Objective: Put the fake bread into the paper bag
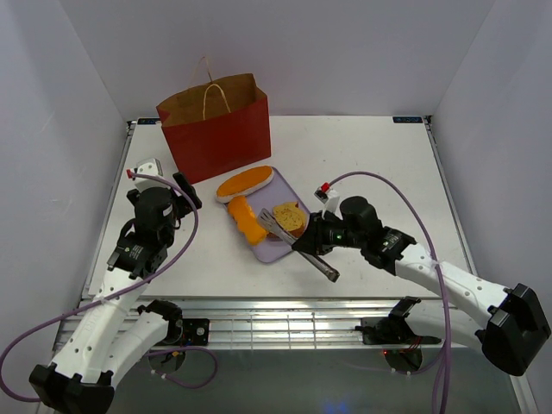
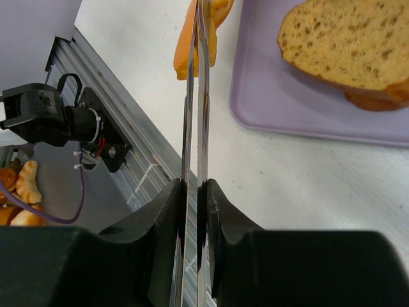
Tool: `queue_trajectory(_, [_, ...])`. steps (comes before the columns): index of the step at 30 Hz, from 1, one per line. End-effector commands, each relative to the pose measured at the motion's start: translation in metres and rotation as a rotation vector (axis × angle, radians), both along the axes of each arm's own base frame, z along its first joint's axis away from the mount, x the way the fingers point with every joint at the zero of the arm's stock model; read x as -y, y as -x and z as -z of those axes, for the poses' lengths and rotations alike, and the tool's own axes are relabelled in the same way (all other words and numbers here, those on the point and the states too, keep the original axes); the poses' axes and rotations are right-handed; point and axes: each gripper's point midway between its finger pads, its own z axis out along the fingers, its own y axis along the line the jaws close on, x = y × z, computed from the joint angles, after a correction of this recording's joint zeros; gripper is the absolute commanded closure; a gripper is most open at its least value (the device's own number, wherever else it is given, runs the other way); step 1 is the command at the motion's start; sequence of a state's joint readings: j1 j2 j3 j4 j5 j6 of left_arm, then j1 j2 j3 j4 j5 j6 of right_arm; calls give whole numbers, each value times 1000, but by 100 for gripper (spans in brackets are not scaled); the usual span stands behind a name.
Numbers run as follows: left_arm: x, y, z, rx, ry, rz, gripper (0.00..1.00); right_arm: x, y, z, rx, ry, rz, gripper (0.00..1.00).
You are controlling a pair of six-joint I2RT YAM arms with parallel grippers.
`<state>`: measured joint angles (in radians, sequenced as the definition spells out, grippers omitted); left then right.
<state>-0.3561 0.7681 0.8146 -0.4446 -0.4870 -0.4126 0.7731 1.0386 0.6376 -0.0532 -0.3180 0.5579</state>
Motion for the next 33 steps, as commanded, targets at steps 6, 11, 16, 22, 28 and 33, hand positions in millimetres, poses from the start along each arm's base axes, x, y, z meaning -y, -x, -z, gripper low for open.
queue_trajectory(6, [-5, 3, -19, 50, 23, -22, 2, -10, -19, -47, 126, -36, 4, 92])
queue_trajectory(11, [-5, 3, -19, 52, 26, -24, 2, -14, -25, -65, 156, -44, 4, 92])
queue_trajectory(16, [-5, 3, -19, 49, 25, -24, 2, -17, -29, -73, 173, -38, -5, 92])
queue_trajectory(22, [-4, 3, -18, 47, 27, -24, 2, -15, -35, -83, 214, -12, -1, 92])
queue_trajectory(28, [-4, 2, -18, 48, 30, -23, 2, -18, -48, -117, 287, -1, 5, 92])
queue_trajectory(33, [-4, 2, -17, 44, 29, -21, 2, -16, -49, -105, 272, 22, 15, 84])
